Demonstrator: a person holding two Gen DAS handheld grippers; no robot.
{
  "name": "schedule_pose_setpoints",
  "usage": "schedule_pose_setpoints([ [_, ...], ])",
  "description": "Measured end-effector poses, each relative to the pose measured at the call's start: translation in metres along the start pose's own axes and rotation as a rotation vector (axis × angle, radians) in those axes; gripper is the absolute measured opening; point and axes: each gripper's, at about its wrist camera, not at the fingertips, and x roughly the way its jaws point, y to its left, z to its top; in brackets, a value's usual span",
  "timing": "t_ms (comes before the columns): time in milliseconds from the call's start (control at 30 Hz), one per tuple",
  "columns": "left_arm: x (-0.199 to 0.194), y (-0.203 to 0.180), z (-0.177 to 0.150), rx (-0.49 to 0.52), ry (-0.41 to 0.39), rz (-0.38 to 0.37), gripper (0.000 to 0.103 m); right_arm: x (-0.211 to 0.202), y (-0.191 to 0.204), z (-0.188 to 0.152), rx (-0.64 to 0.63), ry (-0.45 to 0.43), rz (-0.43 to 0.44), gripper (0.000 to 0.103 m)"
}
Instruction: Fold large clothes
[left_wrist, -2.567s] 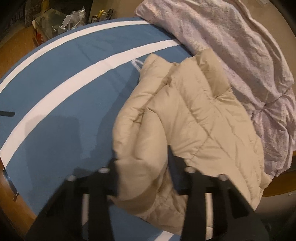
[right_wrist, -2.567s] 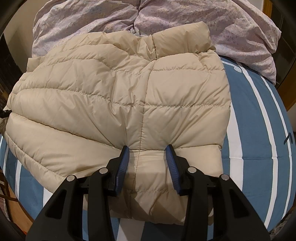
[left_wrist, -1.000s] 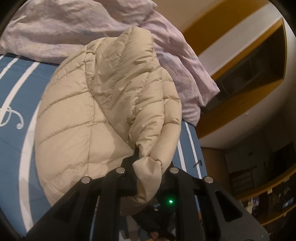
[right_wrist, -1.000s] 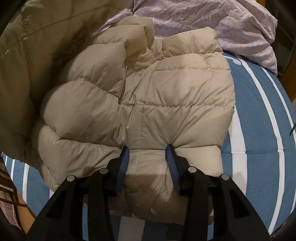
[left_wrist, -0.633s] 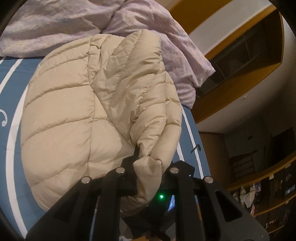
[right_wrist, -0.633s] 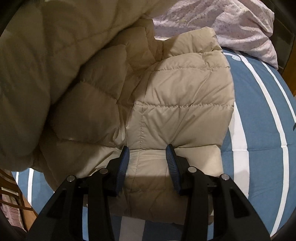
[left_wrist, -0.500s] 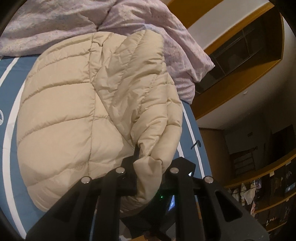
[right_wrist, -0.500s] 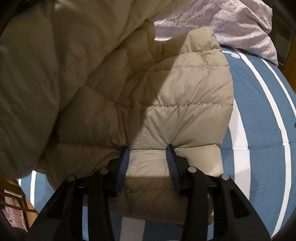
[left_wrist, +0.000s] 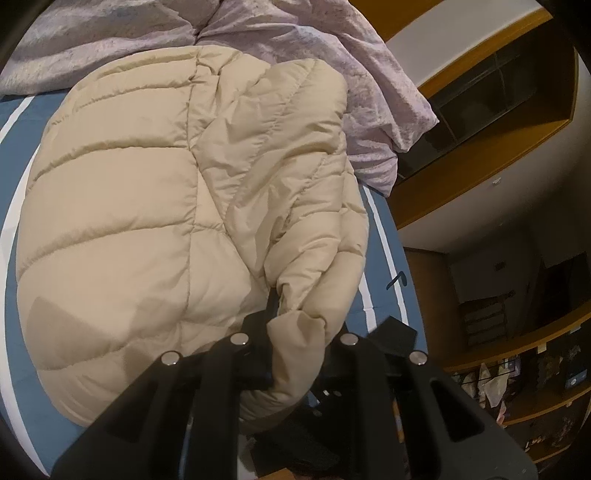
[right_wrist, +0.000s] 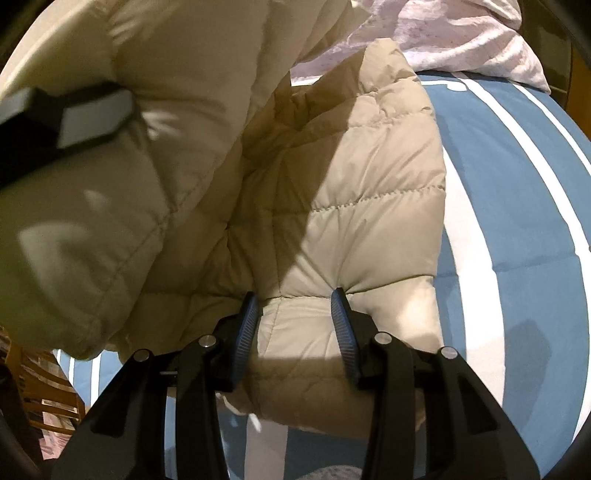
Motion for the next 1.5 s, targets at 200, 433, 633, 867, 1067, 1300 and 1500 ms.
schedule_pose_setpoints([
  [200, 0.014, -0.005, -0.005, 0.026, 0.032, 0.031, 0.015, -0.01, -0.002, -0.008, -0.017, 0.0, -0.016, 0.043],
  [433, 0.034, -0.008, -0.011, 0.035, 0.069, 0.065, 0.016, -0.015, -0.008, -0.006, -0.018, 0.005, -0.025, 0.043],
  [633, 0.051, -0.014, -0.01, 0.041, 0.098, 0.084, 0.016, -0.013, -0.019, -0.004, -0.008, -0.001, -0.021, 0.043],
  [867, 0.059, -0.026, -0.011, 0.078, 0.129, 0.097, 0.022, -0.026, -0.031, -0.014, 0.027, -0.014, -0.045, 0.043],
  [1067, 0.042, -0.041, -0.005, 0.141, 0.1, 0.117, 0.04, -0.032, -0.036, -0.02, 0.042, -0.017, -0.069, 0.043],
  [1300, -0.003, -0.05, 0.009, 0.194, -0.011, 0.168, 0.057, -0.042, -0.038, -0.026, 0.065, -0.022, -0.096, 0.044],
  [1500, -0.039, -0.026, 0.031, 0.17, -0.101, 0.262, 0.06, -0.052, -0.042, -0.025, 0.082, -0.04, -0.116, 0.044],
])
